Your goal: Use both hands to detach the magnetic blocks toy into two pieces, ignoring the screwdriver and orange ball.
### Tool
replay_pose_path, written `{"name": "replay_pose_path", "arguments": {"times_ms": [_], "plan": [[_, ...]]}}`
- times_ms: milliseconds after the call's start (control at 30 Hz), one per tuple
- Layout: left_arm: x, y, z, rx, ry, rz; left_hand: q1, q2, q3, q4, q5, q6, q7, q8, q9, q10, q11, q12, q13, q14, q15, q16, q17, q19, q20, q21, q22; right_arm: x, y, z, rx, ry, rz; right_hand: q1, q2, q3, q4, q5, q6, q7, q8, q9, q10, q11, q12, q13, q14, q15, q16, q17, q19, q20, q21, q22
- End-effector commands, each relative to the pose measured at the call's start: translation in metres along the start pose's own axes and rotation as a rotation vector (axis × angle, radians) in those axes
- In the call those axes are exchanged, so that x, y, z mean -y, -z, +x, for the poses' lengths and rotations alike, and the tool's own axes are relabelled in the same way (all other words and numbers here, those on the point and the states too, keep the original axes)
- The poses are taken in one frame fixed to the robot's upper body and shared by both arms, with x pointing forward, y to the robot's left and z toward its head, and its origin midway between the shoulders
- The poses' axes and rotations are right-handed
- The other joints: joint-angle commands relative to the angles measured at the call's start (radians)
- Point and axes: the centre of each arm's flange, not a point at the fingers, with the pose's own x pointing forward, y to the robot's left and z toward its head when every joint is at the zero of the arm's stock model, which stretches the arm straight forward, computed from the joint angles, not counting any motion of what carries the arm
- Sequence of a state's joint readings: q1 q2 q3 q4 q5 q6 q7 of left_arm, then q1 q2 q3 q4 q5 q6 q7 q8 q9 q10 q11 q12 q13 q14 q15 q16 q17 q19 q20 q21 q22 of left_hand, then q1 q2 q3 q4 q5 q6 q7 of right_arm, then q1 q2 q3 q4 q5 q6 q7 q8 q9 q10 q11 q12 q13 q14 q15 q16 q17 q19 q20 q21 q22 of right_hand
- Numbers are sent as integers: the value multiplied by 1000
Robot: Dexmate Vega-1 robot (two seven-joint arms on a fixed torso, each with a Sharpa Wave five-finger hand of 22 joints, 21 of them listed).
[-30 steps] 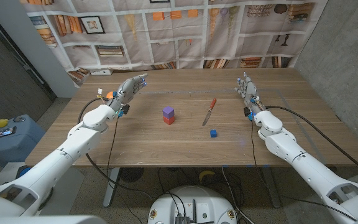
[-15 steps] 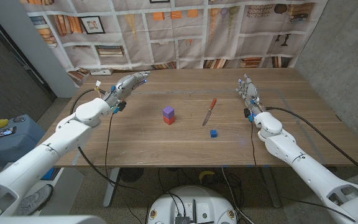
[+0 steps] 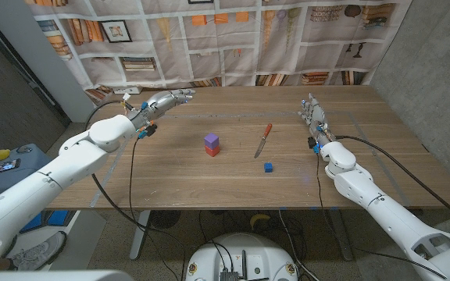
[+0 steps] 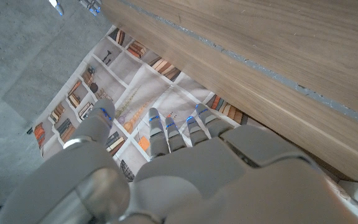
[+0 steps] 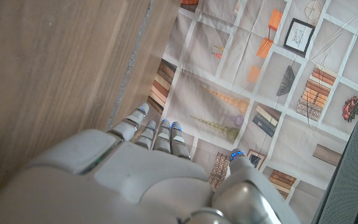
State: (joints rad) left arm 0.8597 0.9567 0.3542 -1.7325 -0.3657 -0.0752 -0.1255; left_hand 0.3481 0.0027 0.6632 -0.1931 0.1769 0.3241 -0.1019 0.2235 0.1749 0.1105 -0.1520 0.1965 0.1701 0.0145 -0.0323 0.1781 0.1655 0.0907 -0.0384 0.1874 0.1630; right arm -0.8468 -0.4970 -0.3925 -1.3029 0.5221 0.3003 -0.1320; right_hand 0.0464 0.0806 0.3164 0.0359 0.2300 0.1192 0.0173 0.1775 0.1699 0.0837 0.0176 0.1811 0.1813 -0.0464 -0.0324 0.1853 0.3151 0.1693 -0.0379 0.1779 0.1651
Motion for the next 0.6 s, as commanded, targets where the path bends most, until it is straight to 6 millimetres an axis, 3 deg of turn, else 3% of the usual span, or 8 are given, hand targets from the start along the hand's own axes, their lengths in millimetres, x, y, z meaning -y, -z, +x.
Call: {"name": "replay_pose_path", "arguments": {"times_ms": [33, 600], "plan": [[-5, -28, -5, -23, 30, 224, 35, -15, 8, -3, 7, 29, -3, 12, 1, 16, -8, 2, 4, 14, -41, 2, 1, 24, -24, -1, 1, 1, 6, 2, 5, 12, 8, 7, 26, 7, -2, 8, 1, -1, 4, 4, -1, -5, 6, 3, -3, -3, 6, 2, 0, -6, 5, 2], [2, -65, 2, -26, 125, 642, 117, -60, 9, 0, 6, 58, -28, 8, 2, -2, -21, -10, 4, 11, -52, -4, 2, 51, -34, -1, 2, -2, 8, 12, 18, 27, 11, 11, 27, 12, -4, 8, -2, -5, 4, 4, -1, -5, 7, 3, -4, -3, 7, -6, -1, -7, 6, 2]]}}
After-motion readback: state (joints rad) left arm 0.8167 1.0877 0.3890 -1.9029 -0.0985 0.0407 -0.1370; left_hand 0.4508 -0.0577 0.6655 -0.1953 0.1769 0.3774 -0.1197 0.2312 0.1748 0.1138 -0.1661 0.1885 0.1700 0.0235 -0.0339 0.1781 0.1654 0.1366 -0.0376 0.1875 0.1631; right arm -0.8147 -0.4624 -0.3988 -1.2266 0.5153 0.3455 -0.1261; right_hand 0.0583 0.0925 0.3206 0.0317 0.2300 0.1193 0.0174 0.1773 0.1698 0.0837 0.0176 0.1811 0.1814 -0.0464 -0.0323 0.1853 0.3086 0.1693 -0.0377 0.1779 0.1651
